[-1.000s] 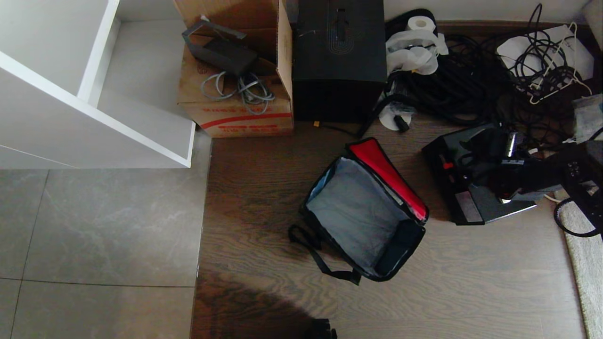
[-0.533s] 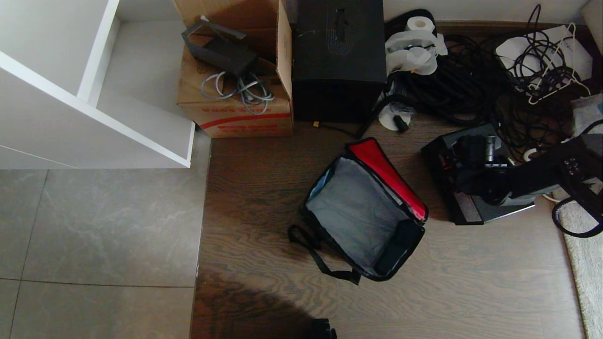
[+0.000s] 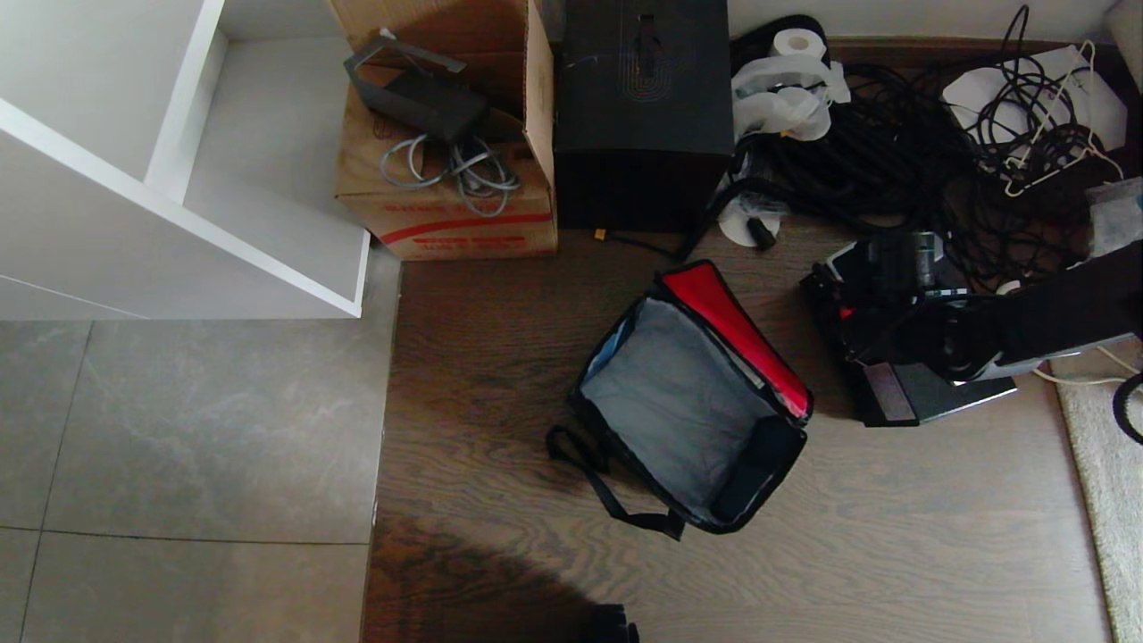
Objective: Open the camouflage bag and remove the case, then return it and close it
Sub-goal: Place the black box back
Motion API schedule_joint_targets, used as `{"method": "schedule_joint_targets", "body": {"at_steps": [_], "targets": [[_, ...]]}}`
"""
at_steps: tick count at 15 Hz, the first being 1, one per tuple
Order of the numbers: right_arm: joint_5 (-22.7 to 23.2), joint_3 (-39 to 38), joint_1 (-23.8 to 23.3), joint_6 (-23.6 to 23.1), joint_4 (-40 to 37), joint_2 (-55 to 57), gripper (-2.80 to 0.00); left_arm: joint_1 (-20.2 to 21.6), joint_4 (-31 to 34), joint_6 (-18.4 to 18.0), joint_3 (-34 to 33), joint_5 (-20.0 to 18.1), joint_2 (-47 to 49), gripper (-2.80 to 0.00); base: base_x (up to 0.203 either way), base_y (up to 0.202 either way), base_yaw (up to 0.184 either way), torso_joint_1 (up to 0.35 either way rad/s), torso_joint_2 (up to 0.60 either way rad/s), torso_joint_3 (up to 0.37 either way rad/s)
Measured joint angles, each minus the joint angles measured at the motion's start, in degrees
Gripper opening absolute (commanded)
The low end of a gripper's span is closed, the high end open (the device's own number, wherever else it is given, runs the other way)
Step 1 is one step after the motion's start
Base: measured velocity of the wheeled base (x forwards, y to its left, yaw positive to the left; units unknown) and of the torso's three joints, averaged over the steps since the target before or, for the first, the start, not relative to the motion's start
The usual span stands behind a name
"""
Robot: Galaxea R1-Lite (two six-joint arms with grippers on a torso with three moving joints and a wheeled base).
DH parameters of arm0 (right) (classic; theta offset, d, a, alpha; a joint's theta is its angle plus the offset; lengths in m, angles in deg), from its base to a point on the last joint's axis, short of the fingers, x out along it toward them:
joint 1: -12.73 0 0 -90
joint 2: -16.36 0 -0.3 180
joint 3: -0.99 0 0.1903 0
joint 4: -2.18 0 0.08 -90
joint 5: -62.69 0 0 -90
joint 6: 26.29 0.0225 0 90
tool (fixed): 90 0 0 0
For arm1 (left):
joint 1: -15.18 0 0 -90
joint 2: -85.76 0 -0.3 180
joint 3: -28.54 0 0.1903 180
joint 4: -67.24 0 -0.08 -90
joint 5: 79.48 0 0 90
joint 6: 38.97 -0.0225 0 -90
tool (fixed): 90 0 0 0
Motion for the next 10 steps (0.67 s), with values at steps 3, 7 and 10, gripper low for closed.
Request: {"method": "schedule_joint_targets", "body": {"at_steps": [3,7,10], "targets": [[13.89,-1.87,0.47,6.72,-7.43,-5.82,0.0,0.0,0.0,-0.07,0.0,0.0,0.0,-2.8,0.0,0.0,0.0,0.0,0.0,0.0],[20.03,-2.91,4.49,13.03,-16.43,-10.06,0.0,-0.02,0.0,-0.08,0.0,0.0,0.0,-2.8,0.0,0.0,0.0,0.0,0.0,0.0],[35.04,-4.13,6.11,16.08,-18.18,-10.35,0.0,0.0,0.0,-0.04,0.0,-0.01,0.0,-2.8,0.0,0.0,0.0,0.0,0.0,0.0]]}}
